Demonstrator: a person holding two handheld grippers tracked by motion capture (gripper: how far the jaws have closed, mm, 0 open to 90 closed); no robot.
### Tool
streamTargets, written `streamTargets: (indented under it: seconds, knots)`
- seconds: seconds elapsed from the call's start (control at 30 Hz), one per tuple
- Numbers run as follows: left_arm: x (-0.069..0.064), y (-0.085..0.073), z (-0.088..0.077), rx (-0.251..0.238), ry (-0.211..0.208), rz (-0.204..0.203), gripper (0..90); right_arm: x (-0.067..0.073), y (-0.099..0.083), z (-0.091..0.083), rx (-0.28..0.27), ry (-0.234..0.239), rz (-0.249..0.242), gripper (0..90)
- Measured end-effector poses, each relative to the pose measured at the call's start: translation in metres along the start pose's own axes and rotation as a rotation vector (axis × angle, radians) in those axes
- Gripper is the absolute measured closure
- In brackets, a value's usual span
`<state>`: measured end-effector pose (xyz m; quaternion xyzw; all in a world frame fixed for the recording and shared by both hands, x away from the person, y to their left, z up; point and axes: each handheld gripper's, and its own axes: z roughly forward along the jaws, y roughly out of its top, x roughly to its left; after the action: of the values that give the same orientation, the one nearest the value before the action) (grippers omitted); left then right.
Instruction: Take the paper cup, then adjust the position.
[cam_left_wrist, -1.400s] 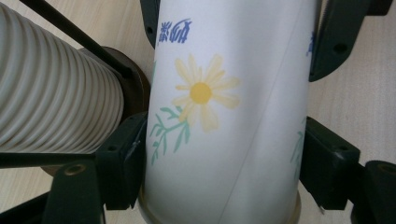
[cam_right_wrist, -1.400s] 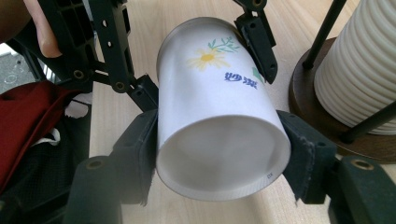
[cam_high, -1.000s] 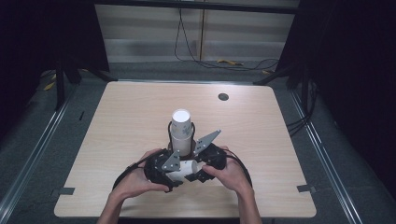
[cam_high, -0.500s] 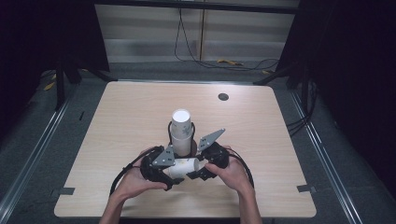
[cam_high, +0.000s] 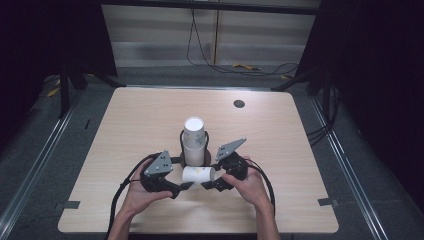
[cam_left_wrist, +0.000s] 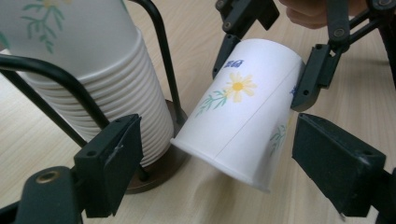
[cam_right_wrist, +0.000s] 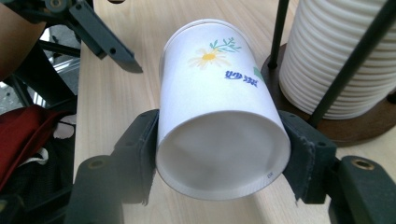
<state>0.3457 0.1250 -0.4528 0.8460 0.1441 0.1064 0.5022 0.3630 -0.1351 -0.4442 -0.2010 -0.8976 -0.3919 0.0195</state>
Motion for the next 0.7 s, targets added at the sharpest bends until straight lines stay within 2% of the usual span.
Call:
streamTargets:
  seconds: [0.1, 0.27, 0.43, 0.6, 0.7]
  knots:
    - [-0.001, -0.005, 0.0, -0.03, -0.005, -0.044, 16.0, 0.0, -0.002, -0.003, -0.016, -0.004, 0.007, 35.5]
    - [-0.002, -0.01, -0.004, -0.064, 0.009, -0.067, 15.9, -0.001, -0.008, -0.005, -0.04, -0.017, 0.011, 35.6]
    - [-0.001, -0.014, -0.004, -0.067, 0.006, -0.078, 15.9, -0.002, -0.014, -0.008, -0.084, -0.017, 0.012, 35.6]
    - [-0.003, -0.015, -0.007, -0.059, 0.02, -0.066, 15.9, -0.004, -0.02, -0.01, -0.123, -0.009, 0.022, 35.5]
    - [-0.003, -0.017, -0.009, -0.077, 0.016, -0.076, 15.7, -0.006, -0.023, -0.011, -0.153, -0.01, 0.027, 35.5]
